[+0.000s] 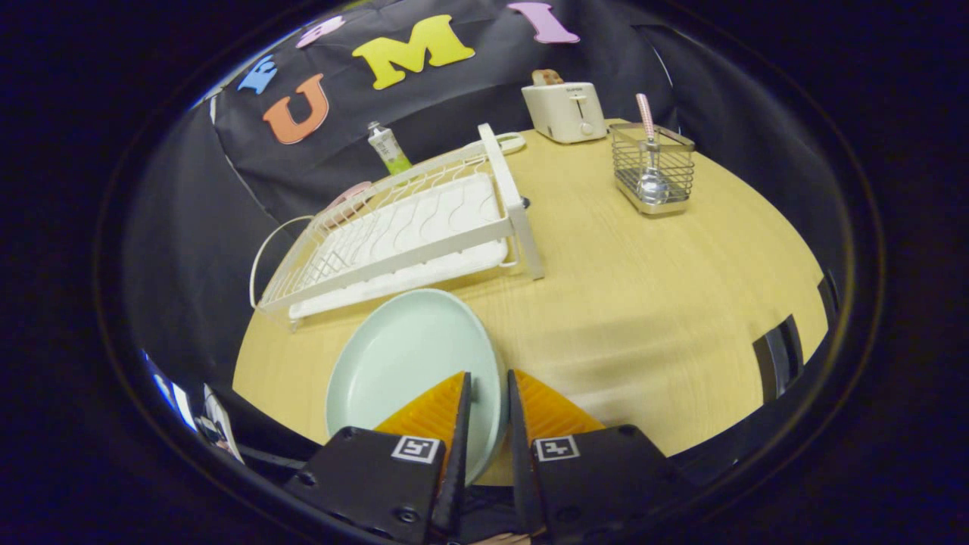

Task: Take the plate from the dish rack, then take the spoon from the basket and place it into the plate.

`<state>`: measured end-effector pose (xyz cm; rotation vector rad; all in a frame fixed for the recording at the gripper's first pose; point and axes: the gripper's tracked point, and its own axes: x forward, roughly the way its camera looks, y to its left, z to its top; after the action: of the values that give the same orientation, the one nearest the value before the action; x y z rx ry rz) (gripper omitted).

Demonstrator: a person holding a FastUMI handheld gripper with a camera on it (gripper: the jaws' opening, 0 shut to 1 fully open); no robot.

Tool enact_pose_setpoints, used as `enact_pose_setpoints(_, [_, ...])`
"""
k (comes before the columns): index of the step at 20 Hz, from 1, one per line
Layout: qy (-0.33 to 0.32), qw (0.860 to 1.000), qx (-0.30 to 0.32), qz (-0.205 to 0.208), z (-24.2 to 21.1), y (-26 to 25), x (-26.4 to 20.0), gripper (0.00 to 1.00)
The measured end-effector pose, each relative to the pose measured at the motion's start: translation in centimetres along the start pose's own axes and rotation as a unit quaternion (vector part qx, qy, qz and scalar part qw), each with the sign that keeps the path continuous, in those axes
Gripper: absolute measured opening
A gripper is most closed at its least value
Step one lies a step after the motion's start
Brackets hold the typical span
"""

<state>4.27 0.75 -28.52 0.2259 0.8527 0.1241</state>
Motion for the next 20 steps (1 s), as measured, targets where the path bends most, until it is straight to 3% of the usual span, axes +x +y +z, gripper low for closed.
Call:
enact_pose_setpoints(4, [-0.039, 0.999, 0.013, 0.014, 1.9, -0.2, -0.6, 0.34])
enact_pose_setpoints(5, [-0.048, 0.999, 0.011, 0.016, 2.4, -0.4, -0.9, 0.38])
enact_pose_setpoints(7, [-0.072, 0.997, 0.004, 0.015, 3.6, -1.1, -1.5, 0.48])
enact_pose_setpoints(10, [-0.137, 0.990, -0.006, 0.030, 6.2, -1.6, -2.4, 0.74])
enact_pose_setpoints(13, [-0.181, 0.983, -0.039, 0.005, 8.0, -3.9, -2.7, 0.99])
enact_pose_setpoints(20, [-0.241, 0.968, -0.061, -0.027, 13.0, -11.0, -3.2, 1.00])
